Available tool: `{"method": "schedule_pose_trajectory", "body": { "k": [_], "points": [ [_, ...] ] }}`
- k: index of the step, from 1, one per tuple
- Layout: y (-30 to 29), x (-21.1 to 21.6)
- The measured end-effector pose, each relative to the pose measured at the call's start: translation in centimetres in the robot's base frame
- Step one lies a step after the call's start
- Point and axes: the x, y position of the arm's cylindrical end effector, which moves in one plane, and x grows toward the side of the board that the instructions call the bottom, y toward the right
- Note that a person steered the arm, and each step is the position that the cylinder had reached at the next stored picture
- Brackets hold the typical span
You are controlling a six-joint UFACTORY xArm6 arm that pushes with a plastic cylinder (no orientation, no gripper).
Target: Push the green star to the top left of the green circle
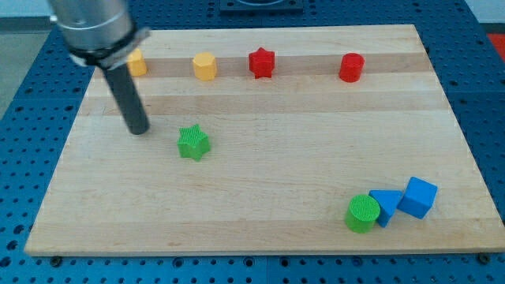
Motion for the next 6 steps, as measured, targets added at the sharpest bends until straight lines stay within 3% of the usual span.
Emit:
{"method": "schedule_pose_trajectory", "body": {
  "k": [1,3,4,6],
  "points": [
    [1.8,2.8],
    [20.2,2.8],
    [24.0,2.8],
    [15.6,3.1]
  ]
}}
